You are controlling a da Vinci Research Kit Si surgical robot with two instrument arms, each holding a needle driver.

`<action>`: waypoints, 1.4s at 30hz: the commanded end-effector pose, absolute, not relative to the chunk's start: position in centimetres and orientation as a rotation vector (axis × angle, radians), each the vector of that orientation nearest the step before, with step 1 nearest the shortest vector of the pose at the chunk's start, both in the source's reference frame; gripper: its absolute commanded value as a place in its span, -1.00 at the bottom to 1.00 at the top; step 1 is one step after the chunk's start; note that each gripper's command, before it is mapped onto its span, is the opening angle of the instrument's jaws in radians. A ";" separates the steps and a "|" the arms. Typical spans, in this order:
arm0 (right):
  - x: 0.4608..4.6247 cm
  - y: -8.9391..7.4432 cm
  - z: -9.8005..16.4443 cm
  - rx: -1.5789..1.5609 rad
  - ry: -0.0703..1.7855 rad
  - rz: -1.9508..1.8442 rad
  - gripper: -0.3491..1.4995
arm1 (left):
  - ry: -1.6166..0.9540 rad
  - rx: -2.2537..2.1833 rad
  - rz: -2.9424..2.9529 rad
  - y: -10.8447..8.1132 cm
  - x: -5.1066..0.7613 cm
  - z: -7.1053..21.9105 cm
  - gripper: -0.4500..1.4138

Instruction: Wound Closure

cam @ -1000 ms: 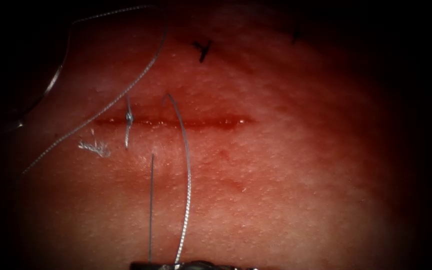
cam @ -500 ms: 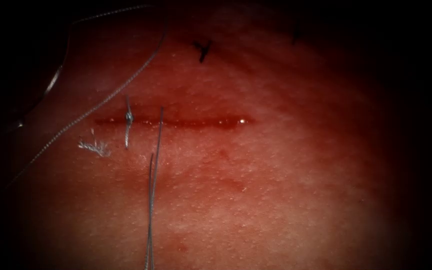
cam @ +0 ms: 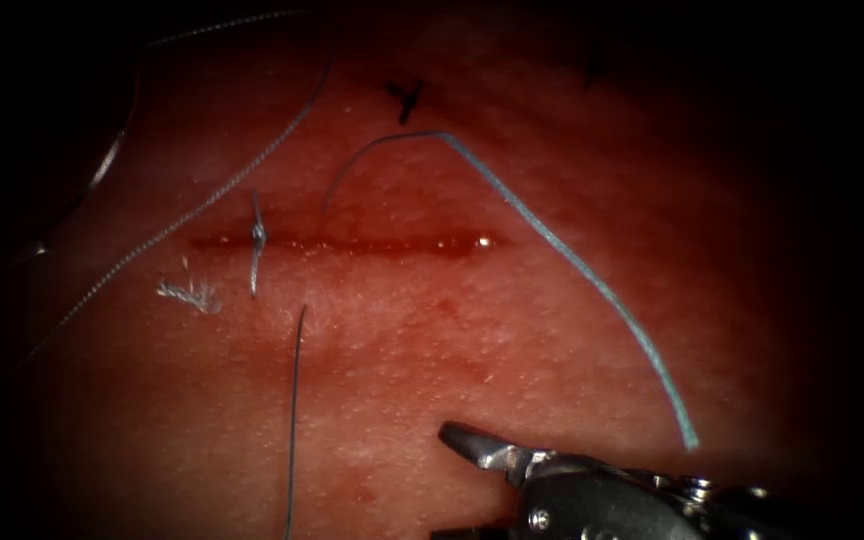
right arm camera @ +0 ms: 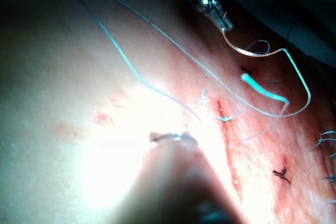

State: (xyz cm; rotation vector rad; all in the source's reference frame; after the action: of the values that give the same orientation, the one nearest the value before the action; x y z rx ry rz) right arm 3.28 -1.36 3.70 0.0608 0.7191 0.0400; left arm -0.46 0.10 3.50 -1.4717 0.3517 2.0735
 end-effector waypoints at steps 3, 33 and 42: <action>3.45 -1.0 3.8 0.018 0.730 0.108 0.60 | 0.354 -1.474 2.072 0.1 -0.52 3.6 -1.00; 4.36 -1.1 5.7 0.033 1.066 0.041 0.69 | 0.354 -1.478 2.070 0.1 -0.49 3.7 -1.00; 4.35 -1.0 5.7 0.029 1.124 0.074 -1.00 | 0.354 -1.478 2.070 0.1 -0.48 3.7 -1.00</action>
State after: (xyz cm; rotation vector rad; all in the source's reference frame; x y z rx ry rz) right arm 4.28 -1.07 5.68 0.0338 1.1235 0.0764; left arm -0.43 0.11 3.61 -1.4749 0.3521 2.0710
